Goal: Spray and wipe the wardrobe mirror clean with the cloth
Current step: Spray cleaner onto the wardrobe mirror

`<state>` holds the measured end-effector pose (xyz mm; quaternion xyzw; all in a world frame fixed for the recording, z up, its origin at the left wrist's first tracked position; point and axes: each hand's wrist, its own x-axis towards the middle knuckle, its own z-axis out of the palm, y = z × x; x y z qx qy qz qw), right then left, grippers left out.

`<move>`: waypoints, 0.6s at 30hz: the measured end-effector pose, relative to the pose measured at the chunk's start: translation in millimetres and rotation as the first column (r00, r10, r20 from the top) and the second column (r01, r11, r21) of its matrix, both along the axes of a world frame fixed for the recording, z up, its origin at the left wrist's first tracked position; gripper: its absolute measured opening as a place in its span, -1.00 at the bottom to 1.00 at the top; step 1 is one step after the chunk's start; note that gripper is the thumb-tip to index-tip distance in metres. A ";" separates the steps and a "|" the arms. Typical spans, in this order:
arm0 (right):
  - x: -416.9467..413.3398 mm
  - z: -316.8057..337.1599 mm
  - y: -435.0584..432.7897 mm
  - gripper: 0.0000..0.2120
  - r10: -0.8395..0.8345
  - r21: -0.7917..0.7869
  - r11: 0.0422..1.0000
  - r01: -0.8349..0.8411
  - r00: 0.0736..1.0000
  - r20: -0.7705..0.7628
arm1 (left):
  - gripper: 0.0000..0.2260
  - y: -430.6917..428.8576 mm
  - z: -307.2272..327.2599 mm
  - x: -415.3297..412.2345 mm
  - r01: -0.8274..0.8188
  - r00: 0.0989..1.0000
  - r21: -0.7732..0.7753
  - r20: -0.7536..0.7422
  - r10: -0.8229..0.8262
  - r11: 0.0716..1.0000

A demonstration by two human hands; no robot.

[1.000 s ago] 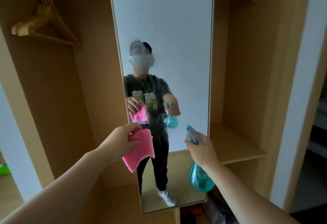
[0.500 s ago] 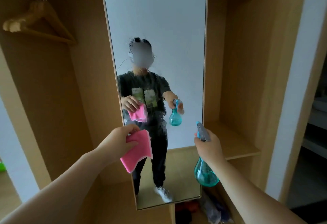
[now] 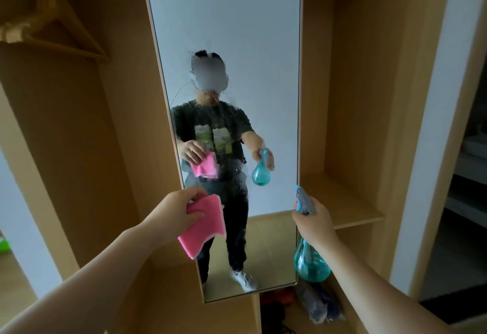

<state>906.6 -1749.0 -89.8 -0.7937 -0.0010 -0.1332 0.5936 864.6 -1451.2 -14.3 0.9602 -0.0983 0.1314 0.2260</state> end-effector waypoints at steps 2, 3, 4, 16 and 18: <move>-2.7 -11.1 -0.6 -0.88 0.012 -0.001 1.000 -0.012 1.000 -0.022 | -0.73 2.6 -8.1 -2.4 -0.004 1.000 0.000 -0.022 0.004 1.000; -4.0 -16.8 -0.8 -0.89 0.018 -0.003 1.000 -0.018 0.999 -0.033 | -0.72 4.1 -13.1 -3.3 -0.008 0.999 -0.001 -0.035 0.008 1.000; -4.6 -22.1 -0.3 -0.89 0.021 -0.003 1.000 -0.021 0.999 -0.047 | -0.71 5.6 -18.4 -4.1 -0.012 0.999 -0.004 -0.050 0.012 1.000; -9.3 -76.3 9.2 -0.90 -0.030 0.040 0.999 0.037 0.989 -0.147 | -0.72 6.7 -76.5 -10.1 -0.005 0.989 -0.022 -0.151 0.002 1.000; -9.0 -82.4 8.7 -0.88 -0.042 0.036 0.998 0.049 0.984 -0.173 | -0.72 7.5 -84.1 -10.1 -0.003 0.987 -0.035 -0.162 -0.003 0.999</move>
